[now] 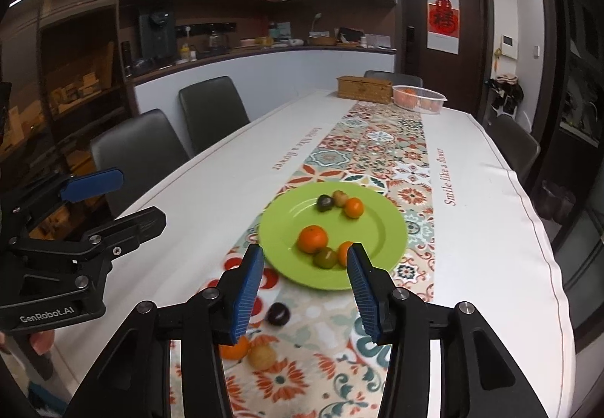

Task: Organize fruits
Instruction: 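Move left tool to yellow-green tomato while right tool moves to another kiwi, then close left gripper on yellow-green tomato while right gripper closes on kiwi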

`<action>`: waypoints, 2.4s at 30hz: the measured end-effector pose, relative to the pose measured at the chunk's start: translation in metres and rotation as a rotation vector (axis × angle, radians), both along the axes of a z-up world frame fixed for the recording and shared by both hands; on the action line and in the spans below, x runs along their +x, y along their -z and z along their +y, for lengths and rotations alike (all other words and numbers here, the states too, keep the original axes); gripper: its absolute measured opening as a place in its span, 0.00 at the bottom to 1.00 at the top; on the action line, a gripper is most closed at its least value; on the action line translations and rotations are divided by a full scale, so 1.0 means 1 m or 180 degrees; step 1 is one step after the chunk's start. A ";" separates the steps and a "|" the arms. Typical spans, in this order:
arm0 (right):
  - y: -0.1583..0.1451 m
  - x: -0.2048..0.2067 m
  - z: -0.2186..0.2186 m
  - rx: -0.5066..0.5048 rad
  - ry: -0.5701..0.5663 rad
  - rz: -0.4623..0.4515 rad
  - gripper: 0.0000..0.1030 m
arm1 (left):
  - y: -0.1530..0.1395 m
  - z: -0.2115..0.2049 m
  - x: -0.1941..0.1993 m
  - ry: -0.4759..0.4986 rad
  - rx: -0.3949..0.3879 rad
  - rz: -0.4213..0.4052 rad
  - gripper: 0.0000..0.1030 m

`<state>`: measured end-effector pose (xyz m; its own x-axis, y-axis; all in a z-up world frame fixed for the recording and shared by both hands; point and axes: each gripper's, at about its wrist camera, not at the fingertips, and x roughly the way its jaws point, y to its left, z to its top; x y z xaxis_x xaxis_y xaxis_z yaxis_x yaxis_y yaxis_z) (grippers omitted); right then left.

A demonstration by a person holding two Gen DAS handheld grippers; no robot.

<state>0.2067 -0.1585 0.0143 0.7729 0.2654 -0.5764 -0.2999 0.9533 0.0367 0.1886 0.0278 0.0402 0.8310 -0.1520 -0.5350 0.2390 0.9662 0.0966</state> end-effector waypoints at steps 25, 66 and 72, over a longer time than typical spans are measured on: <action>0.049 -0.033 0.046 -0.0453 -0.0252 0.0127 0.55 | 0.072 0.028 -0.026 0.0361 0.0198 0.0206 0.84; 0.132 0.003 0.048 -0.0639 -0.0532 0.0840 0.29 | 0.146 -0.011 0.031 0.1375 0.0372 0.1087 0.27; 0.128 -0.003 0.040 -0.0514 -0.0441 0.0827 0.29 | 0.137 -0.007 0.022 0.1159 0.0192 0.1109 0.27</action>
